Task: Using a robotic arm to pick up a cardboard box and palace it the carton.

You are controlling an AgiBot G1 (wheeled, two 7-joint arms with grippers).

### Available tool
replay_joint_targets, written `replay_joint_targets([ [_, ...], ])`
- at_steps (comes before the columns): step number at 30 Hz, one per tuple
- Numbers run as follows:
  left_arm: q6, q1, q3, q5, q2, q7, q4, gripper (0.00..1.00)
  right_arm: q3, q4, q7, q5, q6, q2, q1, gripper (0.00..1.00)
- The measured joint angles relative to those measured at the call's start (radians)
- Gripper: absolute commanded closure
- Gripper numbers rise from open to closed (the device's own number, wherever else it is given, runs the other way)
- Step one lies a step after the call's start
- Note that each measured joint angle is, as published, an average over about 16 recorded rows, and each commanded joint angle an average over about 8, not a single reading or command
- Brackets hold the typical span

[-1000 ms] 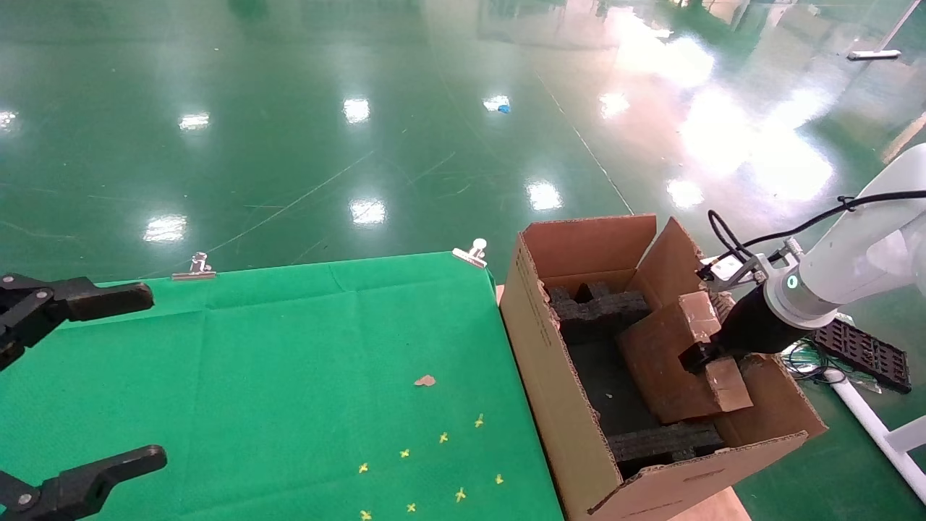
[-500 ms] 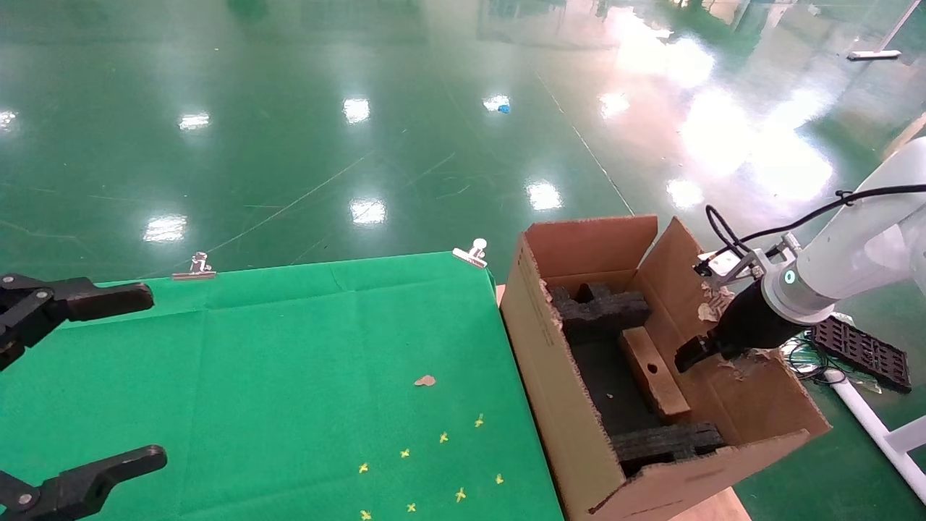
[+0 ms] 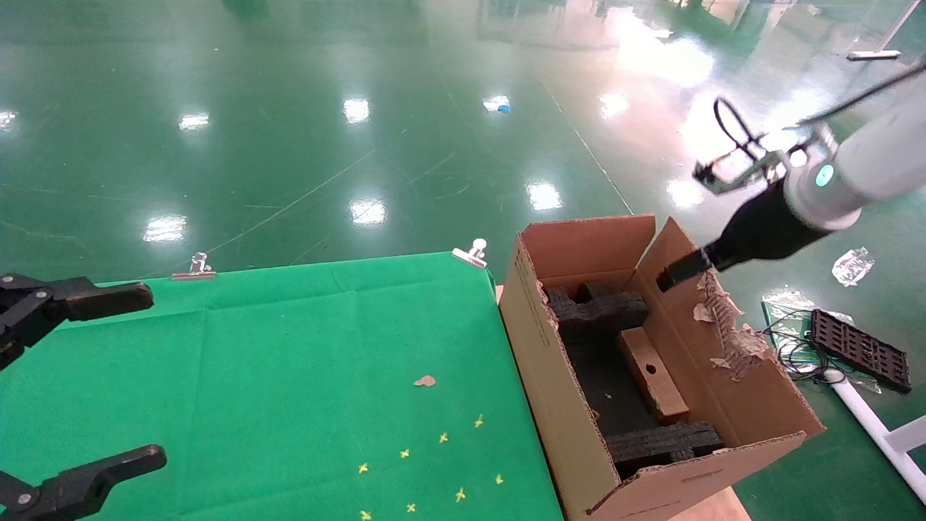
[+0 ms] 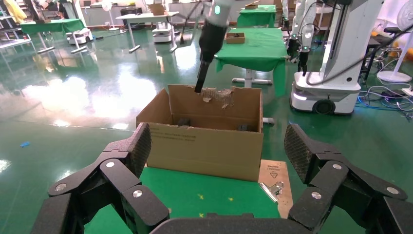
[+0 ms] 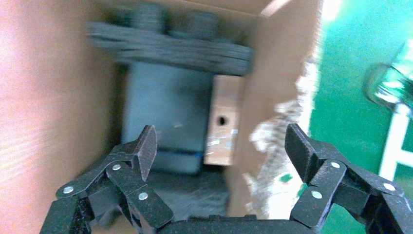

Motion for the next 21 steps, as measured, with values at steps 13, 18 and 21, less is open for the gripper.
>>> replay_joint_targets([
  [13, 0.000, 0.000, 0.000, 0.000, 0.000, 0.000, 0.000, 0.00, 0.078, 0.024, -0.077, 0.090, -0.049, 0.028, 0.107, 0.00],
  [18, 0.000, 0.000, 0.001, 0.000, 0.000, 0.001, 0.001, 0.00, 0.139, 0.070, -0.101, 0.122, -0.052, 0.044, 0.068, 0.00],
  [21, 0.000, 0.000, 0.001, -0.001, 0.000, 0.001, 0.001, 0.00, 0.188, 0.114, -0.120, 0.140, -0.056, 0.055, 0.026, 0.00],
])
